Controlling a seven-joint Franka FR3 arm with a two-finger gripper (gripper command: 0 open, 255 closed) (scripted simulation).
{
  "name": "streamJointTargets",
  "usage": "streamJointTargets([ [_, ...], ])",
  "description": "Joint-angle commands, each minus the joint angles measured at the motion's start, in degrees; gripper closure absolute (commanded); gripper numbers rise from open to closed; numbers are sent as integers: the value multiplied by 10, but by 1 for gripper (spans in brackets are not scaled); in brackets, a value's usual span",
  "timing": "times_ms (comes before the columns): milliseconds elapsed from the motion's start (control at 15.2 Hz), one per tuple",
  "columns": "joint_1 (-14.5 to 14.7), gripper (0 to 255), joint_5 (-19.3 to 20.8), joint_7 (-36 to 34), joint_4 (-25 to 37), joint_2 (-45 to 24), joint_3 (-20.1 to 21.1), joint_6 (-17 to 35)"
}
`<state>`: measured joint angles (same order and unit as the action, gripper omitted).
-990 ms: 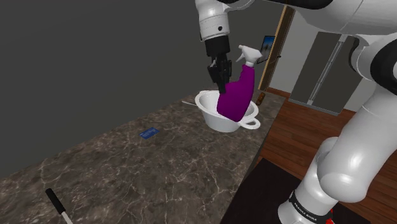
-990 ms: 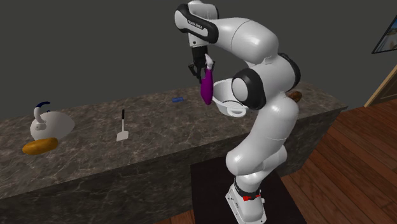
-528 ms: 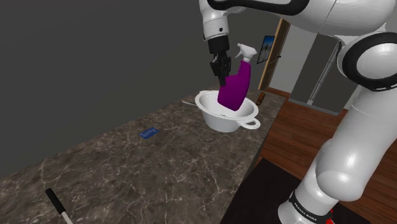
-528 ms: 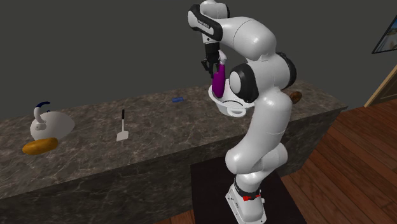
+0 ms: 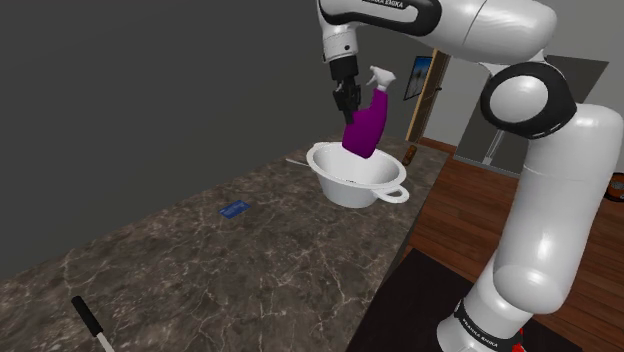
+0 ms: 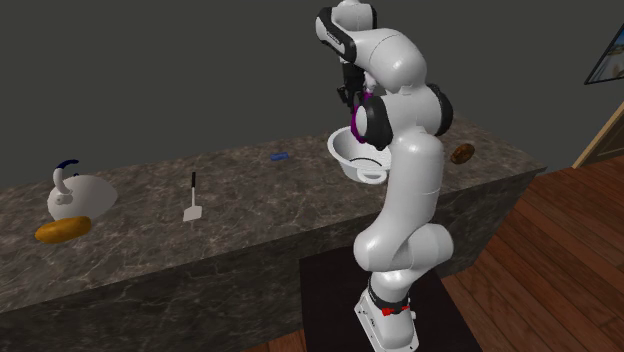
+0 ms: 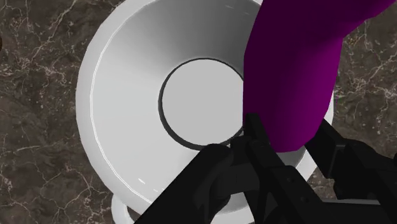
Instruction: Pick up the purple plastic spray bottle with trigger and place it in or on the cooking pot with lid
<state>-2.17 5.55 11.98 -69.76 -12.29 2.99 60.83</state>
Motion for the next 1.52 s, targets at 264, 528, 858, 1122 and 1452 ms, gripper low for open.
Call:
streamJointTargets([
  [264,-31,255,22,66,162,-114,-21,-42],
  [528,-33,255,19,60,86,-86,-20,6],
  [858,-35,255,16,53,3,-61,-19,64],
  [1122,-35,255,16,53,3,-61,-19,64],
  [1452,-35,0,16,53,3,-61,-19,64],
])
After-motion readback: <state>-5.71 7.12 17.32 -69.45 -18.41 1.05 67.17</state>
